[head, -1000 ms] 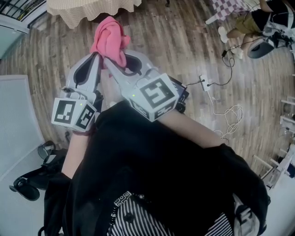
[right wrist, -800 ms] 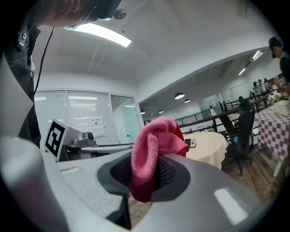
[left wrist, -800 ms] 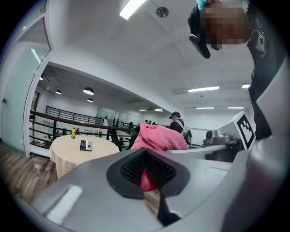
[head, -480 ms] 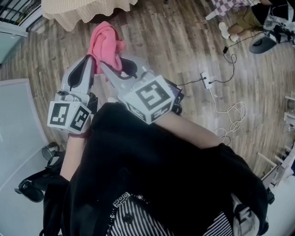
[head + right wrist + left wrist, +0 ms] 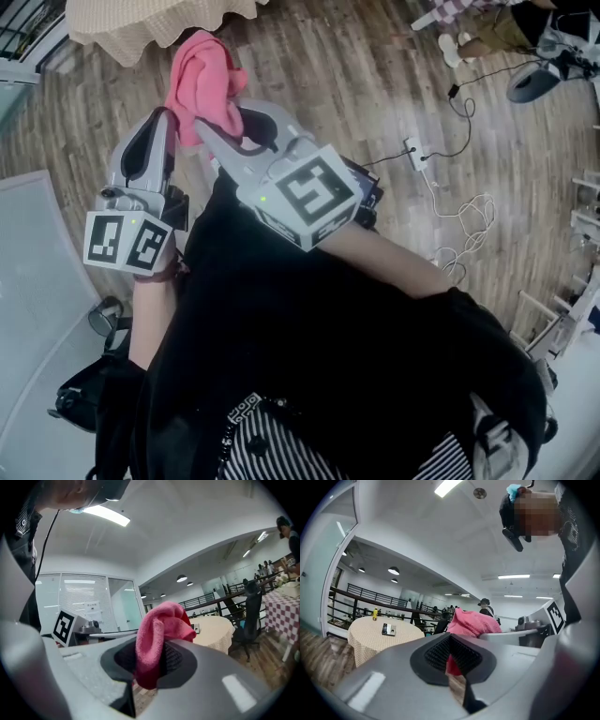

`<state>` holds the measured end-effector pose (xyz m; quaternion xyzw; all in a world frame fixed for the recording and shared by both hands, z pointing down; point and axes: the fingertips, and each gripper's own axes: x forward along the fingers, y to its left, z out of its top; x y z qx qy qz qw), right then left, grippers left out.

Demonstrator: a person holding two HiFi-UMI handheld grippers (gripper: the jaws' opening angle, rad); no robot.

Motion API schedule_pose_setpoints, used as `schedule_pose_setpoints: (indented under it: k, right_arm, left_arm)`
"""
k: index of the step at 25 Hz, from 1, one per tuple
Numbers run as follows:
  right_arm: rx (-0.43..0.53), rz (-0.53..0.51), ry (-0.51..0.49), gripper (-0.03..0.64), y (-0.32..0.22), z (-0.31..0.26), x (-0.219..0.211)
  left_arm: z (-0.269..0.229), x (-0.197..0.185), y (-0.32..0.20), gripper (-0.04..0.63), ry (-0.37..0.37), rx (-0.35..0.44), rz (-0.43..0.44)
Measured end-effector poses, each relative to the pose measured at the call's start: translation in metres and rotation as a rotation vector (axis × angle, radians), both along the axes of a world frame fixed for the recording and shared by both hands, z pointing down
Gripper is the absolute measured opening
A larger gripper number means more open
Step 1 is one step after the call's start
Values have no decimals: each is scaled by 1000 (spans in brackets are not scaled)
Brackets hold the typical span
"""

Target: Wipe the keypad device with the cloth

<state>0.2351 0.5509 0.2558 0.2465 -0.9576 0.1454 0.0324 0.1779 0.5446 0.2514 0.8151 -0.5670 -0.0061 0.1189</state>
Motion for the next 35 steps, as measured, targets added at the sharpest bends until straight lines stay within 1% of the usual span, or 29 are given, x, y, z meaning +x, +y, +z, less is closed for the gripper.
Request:
schedule_pose_setpoints:
  k: [2,5,11,15,20,26,32,35]
  right_arm:
    - [-4,22,6,81,-19,1,-14]
    - [17,30,20,81,-46,1,-41]
    - [21,55,37,81,-108,-3,-90]
    - [26,59,50,81,-137,-9,-129]
    - [35,72,60,81,-159,-9,-168]
    - [49,86,61,81,-176,-5,-212]
    - [84,68,80,81,-188,-1,-242]
    - [85,61,81,81,-193,-2,-254]
  left_arm:
    - [4,-12,-18,2,-12,0,-3]
    - [8,-32,-49,2,-24,0,-1]
    - [-1,-74,-113,2,-12,10,46]
    - [-5,-110,-143,2,-5,8,67]
    - [-5,-148,-169,2,-2,19,94]
    - [-3,-191,-188,2,-6,33,117]
    - [3,-214,-204,2,-2,33,113]
    - [1,-225,-210,2,3,31,106]
